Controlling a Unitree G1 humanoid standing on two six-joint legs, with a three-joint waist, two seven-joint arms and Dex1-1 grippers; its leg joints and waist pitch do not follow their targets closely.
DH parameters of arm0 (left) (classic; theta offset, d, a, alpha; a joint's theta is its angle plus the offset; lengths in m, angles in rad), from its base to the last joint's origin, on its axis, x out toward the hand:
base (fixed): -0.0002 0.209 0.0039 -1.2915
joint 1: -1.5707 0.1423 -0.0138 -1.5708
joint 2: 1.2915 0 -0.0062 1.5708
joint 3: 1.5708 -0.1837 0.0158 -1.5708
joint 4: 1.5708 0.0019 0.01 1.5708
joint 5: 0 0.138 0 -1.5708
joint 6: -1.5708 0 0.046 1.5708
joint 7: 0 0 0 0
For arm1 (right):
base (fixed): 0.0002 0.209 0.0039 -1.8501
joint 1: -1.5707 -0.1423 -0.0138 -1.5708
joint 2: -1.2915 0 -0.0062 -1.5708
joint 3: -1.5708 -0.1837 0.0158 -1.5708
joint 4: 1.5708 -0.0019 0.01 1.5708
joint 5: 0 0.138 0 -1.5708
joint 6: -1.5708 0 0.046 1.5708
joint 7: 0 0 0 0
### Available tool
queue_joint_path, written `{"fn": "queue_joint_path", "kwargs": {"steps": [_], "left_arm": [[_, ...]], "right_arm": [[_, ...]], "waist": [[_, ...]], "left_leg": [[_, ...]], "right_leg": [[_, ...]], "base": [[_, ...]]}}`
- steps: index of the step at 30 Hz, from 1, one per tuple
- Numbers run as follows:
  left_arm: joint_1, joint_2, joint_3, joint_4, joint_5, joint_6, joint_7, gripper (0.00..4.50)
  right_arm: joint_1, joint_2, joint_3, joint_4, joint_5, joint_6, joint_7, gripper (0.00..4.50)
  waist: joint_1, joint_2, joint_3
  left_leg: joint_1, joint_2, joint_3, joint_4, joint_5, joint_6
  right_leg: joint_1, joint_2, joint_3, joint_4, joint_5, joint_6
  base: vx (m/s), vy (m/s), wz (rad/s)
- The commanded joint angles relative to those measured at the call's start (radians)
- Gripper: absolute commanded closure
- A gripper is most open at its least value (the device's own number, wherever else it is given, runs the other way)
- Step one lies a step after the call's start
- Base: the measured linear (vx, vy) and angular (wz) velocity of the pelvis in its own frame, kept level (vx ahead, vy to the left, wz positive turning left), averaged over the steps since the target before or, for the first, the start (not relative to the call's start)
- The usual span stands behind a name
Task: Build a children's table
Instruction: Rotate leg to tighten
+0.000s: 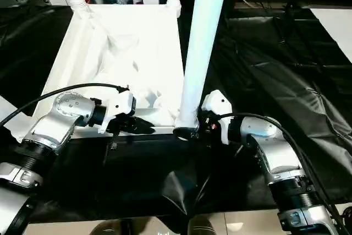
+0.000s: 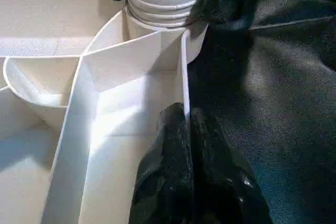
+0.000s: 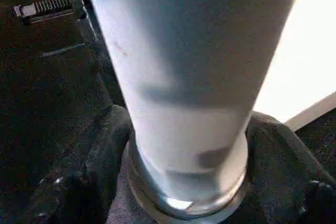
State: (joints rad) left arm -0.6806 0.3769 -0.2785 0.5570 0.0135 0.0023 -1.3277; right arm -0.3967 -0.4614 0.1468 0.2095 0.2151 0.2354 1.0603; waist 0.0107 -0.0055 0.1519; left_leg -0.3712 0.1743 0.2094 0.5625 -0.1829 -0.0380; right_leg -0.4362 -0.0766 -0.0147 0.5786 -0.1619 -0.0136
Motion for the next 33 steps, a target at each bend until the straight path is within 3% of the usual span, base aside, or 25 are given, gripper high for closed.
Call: {"fn": "queue_joint_path", "kwargs": {"steps": [1,9,10,12,13,15,16,19,20,21,22,26,33], "left_arm": [[0.015,-0.027,-0.027,0.02,-0.014,0.002,-0.002,4.5],[0.037,-0.014,-0.025,0.011,-0.004,0.028,0.008,4.5],[0.032,-0.018,-0.024,0.025,0.008,0.029,0.031,4.5],[0.024,-0.032,-0.02,0.047,0.022,0.037,0.077,4.5],[0.016,-0.046,-0.015,0.067,0.034,0.042,0.118,4.5],[0.007,-0.068,-0.011,0.088,0.044,0.061,0.166,4.5],[-0.005,-0.094,-0.004,0.114,0.055,0.072,0.227,4.5],[-0.061,-0.196,0.017,0.211,0.085,0.14,0.434,4.5],[-0.061,-0.196,0.017,0.211,0.085,0.14,0.434,4.5],[-0.071,-0.213,0.02,0.224,0.089,0.156,0.468,4.5],[-0.089,-0.24,0.026,0.248,0.097,0.178,0.53,4.5],[-0.122,-0.282,0.028,0.299,0.121,0.181,0.634,4.5],[-0.132,-0.289,0.021,0.303,0.136,0.156,0.614,4.5]], "right_arm": [[0.002,0.015,0.033,-0.009,0.028,0.005,0.055,1.46],[0.009,0.043,0.032,0.029,0.021,-0.021,0.039,1.8],[0.009,0.058,0.023,0.041,0.019,-0.02,0.007,1.82],[0.001,0.087,0.005,0.07,0.003,-0.021,-0.069,1.83],[-0.006,0.113,-0.011,0.096,-0.011,-0.024,-0.137,1.83],[-0.01,0.152,-0.035,0.122,-0.021,-0.027,-0.224,1.83],[-0.011,0.196,-0.059,0.142,-0.027,-0.026,-0.315,1.83],[-0.02,0.366,-0.124,0.201,-0.059,-0.026,-0.641,1.84],[-0.02,0.366,-0.124,0.201,-0.059,-0.026,-0.641,1.84],[-0.028,0.394,-0.128,0.219,-0.076,-0.031,-0.703,1.84],[-0.045,0.436,-0.135,0.249,-0.112,-0.039,-0.816,1.84],[-0.103,0.512,-0.134,0.315,-0.165,-0.075,-0.982,1.84],[-0.108,0.548,-0.097,0.291,-0.164,-0.122,-0.898,1.84]], "waist": [[0.001,-0.01,-0.078],[0.0,-0.01,-0.077],[-0.001,-0.015,-0.073],[-0.004,-0.009,-0.071],[-0.007,-0.006,-0.071],[-0.015,-0.01,-0.066],[-0.019,-0.004,-0.068],[-0.028,-0.002,-0.066],[-0.032,-0.003,-0.068],[-0.032,0.001,-0.07],[-0.034,0.003,-0.069],[-0.037,0.002,-0.07],[-0.036,0.0,-0.075]], "left_leg": [[0.011,0.051,-0.014,-0.047,-0.089,0.138],[0.011,0.051,-0.014,-0.046,-0.093,0.136],[0.01,0.049,-0.013,-0.047,-0.1,0.136],[0.011,0.049,-0.015,-0.049,-0.109,0.128],[0.012,0.049,-0.017,-0.051,-0.136,0.112],[0.011,0.046,-0.019,-0.055,-0.181,0.079],[0.011,0.045,-0.022,-0.057,-0.202,0.057],[0.018,0.042,-0.023,-0.061,-0.253,0.026],[0.016,0.04,-0.026,-0.063,-0.26,0.016],[0.015,0.039,-0.028,-0.063,-0.261,0.016],[0.018,0.04,-0.025,-0.063,-0.267,0.019],[0.021,0.035,-0.025,-0.063,-0.298,0.021],[0.012,0.037,-0.024,-0.064,-0.275,0.052]], "right_leg": [[0.066,-0.053,0.034,-0.042,-0.073,-0.312],[0.063,-0.053,0.033,-0.042,-0.085,-0.311],[0.062,-0.052,0.033,-0.044,-0.097,-0.306],[0.06,-0.054,0.034,-0.048,-0.131,-0.297],[0.059,-0.055,0.033,-0.054,-0.181,-0.289],[0.056,-0.055,0.033,-0.066,-0.278,-0.262],[0.055,-0.056,0.032,-0.069,-0.336,-0.242],[0.044,-0.051,0.032,-0.082,-0.407,-0.209],[0.044,-0.051,0.031,-0.082,-0.425,-0.197],[0.048,-0.051,0.03,-0.082,-0.428,-0.191],[0.041,-0.05,0.032,-0.086,-0.429,-0.186],[0.037,-0.047,0.031,-0.094,-0.46,-0.159],[0.045,-0.047,0.032,-0.085,-0.36,-0.175]], "base": [[0.0,0.0,0.0],[0.0,0.0,0.0],[0.0,0.0,0.0],[0.0,0.0,0.0],[0.0,0.0,0.0],[0.0,0.0,0.0],[0.0,0.0,0.0],[0.0,0.0,0.0],[0.0,0.0,0.0],[0.0,0.0,0.0],[0.0,0.0,0.0],[0.0,0.0,0.0],[0.0,0.0,0.0]]}}
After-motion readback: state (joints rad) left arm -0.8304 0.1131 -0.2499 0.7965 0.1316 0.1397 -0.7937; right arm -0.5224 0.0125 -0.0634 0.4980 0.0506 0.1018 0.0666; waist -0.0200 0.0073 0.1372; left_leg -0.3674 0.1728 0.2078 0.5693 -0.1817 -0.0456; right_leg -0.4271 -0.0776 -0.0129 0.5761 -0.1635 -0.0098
